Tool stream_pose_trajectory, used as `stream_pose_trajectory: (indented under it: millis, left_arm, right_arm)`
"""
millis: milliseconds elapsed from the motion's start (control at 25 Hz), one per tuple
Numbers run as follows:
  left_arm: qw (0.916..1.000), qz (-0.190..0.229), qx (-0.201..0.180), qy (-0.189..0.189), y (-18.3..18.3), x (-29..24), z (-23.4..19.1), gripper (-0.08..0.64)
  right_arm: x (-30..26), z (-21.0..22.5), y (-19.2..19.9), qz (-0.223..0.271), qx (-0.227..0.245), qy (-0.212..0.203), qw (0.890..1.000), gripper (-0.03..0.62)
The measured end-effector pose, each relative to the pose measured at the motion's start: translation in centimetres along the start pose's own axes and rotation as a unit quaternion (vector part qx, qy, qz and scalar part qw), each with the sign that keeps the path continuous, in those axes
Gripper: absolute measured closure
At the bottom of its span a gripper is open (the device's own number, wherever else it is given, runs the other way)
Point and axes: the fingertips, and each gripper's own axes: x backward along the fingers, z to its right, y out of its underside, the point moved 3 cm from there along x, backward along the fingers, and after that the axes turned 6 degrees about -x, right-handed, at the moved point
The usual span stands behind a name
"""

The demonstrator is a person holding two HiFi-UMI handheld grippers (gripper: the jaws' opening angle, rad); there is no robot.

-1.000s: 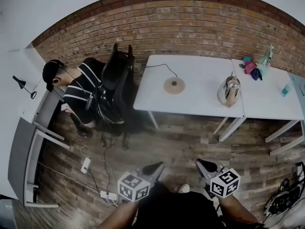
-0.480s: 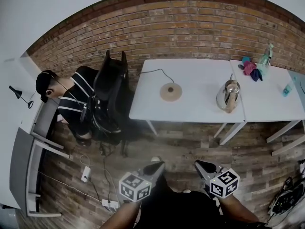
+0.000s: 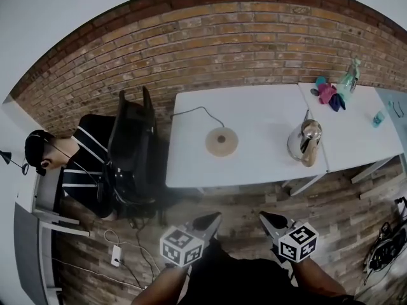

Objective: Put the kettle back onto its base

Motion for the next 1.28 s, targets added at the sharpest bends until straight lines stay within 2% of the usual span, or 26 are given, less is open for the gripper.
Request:
stream_pose_trajectory:
  millis: [280,560,760,880,1080,1280]
  left_arm:
    - [0.9990,0.000,-0.019,0.040,-3.7,-0.9,-7.6,0.558]
    - [0.9971,0.003,-0.028,0.070,-5.5,-0.9,-13.9,0.559]
    - [0.9928,-0.012,-0.042,0.112,-5.3,-1.5,-15.4,0.558]
    - [0.9913,-0.016,-0.040,0.124,-5.2,-1.9,-16.1,0.559]
    - [0.9914,-0.021,-0.036,0.124,-5.0,-2.8,-16.7,0.559]
    - [0.9935,-0.021,-0.031,0.108,-5.6,-3.7,-16.6,0.558]
  right_arm:
    - [-6.5,0.1,-3.6,0.005,-0.014,0.035,0.999,0.565]
    - [-12.5,-0.2,-6.3,0.010,-0.016,0.065,0.998,0.565]
    - [-14.8,0.0,-7.6,0.028,-0.021,0.096,0.995,0.564]
    - [-15.4,0.1,-7.8,0.028,-0.023,0.106,0.994,0.564]
    - [-15.6,1.1,-7.5,0.019,-0.023,0.110,0.994,0.565]
    - [-15.8,2.6,-8.2,0.004,-0.014,0.092,0.996,0.565]
